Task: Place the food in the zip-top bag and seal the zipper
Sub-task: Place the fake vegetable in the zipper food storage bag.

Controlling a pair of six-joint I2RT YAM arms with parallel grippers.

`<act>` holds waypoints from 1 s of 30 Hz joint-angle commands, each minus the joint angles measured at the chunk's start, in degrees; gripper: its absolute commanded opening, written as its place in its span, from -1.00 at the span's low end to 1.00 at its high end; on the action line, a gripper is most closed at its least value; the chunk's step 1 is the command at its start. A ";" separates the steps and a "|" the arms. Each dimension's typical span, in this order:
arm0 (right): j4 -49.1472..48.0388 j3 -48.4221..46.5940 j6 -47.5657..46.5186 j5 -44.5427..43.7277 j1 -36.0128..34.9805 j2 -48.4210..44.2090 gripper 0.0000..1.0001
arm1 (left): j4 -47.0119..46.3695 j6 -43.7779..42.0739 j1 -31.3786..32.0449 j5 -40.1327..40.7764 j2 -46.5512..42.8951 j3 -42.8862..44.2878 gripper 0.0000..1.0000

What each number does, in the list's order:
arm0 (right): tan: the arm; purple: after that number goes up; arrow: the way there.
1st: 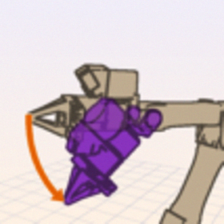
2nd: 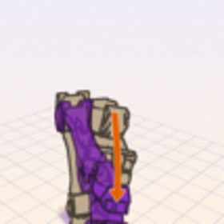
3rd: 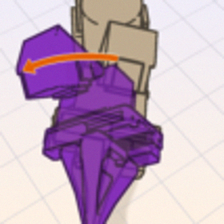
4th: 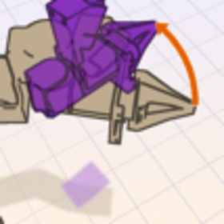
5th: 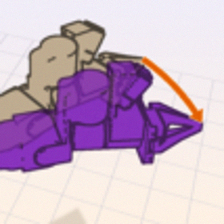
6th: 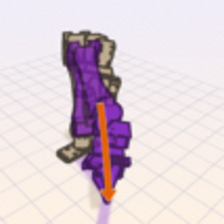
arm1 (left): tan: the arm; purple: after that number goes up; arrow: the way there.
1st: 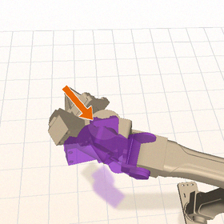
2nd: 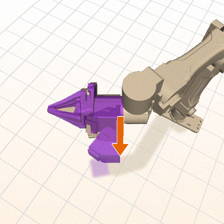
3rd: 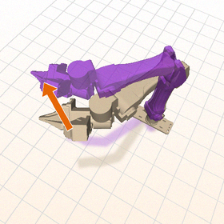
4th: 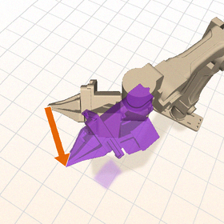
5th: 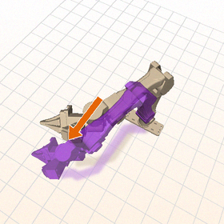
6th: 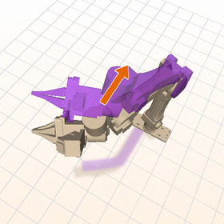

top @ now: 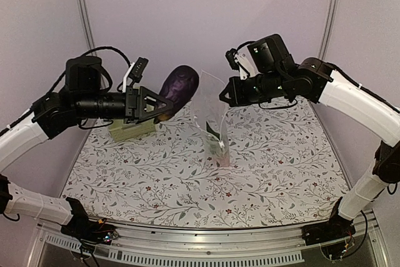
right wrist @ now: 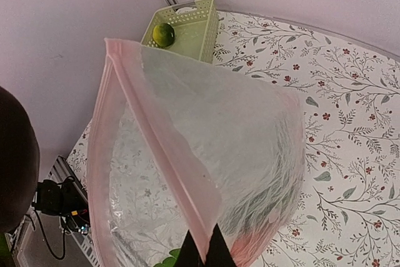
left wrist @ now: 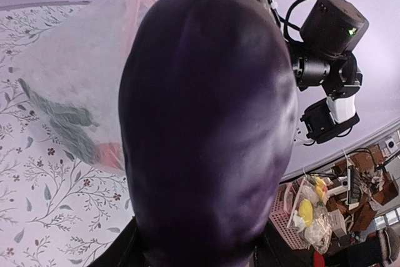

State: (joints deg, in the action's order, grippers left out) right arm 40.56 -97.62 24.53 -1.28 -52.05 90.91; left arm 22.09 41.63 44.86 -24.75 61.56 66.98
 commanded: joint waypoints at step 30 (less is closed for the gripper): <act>6.90 -3.71 -8.45 -12.78 -6.24 1.92 -1.00 | 25.07 6.22 -0.50 -3.72 19.65 17.50 -0.16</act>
State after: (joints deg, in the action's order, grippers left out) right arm 45.84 -99.44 18.15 -11.68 -57.17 91.29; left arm 46.04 46.61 46.02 -27.94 79.42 81.08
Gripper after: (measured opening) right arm 0.006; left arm 0.484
